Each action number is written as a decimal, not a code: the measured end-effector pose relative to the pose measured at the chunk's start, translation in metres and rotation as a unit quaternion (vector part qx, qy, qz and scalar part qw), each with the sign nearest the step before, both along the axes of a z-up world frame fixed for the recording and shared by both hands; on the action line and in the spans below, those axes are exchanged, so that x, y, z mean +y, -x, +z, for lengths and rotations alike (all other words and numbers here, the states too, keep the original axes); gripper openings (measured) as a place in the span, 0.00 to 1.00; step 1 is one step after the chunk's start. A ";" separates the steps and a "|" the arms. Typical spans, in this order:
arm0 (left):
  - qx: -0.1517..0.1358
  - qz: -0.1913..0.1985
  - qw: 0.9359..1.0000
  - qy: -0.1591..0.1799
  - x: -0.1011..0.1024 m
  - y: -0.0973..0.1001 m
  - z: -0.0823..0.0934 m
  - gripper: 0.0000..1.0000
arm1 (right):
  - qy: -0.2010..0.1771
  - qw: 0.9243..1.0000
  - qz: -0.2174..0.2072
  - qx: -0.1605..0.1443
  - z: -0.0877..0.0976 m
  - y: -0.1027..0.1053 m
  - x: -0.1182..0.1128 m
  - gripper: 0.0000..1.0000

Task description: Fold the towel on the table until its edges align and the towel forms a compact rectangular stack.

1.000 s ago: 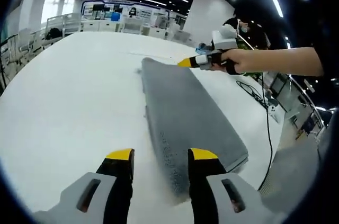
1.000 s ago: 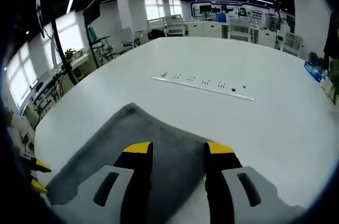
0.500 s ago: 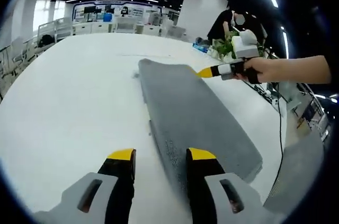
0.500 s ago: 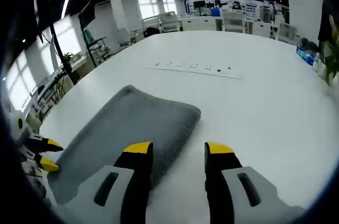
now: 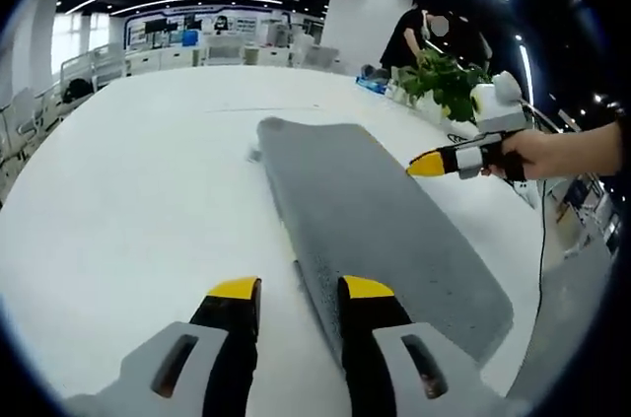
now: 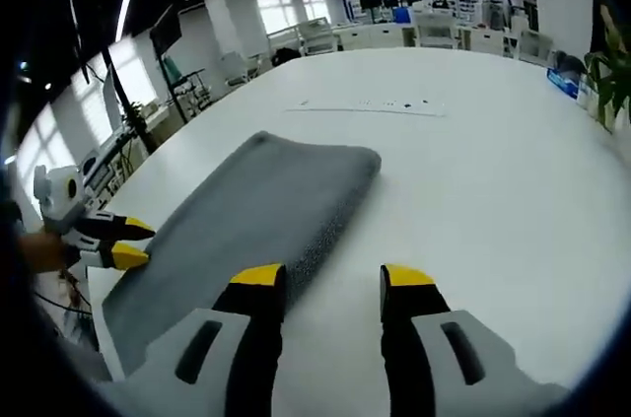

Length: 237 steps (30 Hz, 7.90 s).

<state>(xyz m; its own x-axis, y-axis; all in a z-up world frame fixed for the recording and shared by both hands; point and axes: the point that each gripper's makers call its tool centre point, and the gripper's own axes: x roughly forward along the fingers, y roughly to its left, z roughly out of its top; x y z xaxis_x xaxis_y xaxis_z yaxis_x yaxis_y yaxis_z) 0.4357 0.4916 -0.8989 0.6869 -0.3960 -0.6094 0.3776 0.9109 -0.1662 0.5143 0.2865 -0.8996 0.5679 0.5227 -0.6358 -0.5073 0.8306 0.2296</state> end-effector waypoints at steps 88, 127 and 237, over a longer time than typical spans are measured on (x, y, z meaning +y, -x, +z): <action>-0.044 -0.100 0.994 0.013 -0.131 0.002 0.022 0.22 | 0.093 0.993 0.057 -0.048 -0.005 0.057 -0.085 0.21; -0.047 -0.334 0.935 -0.108 -0.171 0.132 0.030 0.35 | 0.112 0.971 0.202 -0.071 0.031 0.173 -0.059 0.32; -0.046 -0.456 0.844 -0.279 -0.175 0.187 -0.012 0.06 | 0.176 0.924 0.338 -0.027 -0.019 0.264 -0.043 0.05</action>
<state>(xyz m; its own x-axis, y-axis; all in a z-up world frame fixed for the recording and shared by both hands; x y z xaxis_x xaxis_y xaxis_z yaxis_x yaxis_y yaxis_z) 0.2487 0.3161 -0.9111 0.3066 -0.4547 -0.8362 0.9517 0.1611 0.2613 0.2500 0.2435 -0.9184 0.2236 0.5364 -0.8138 -0.9403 0.3384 -0.0354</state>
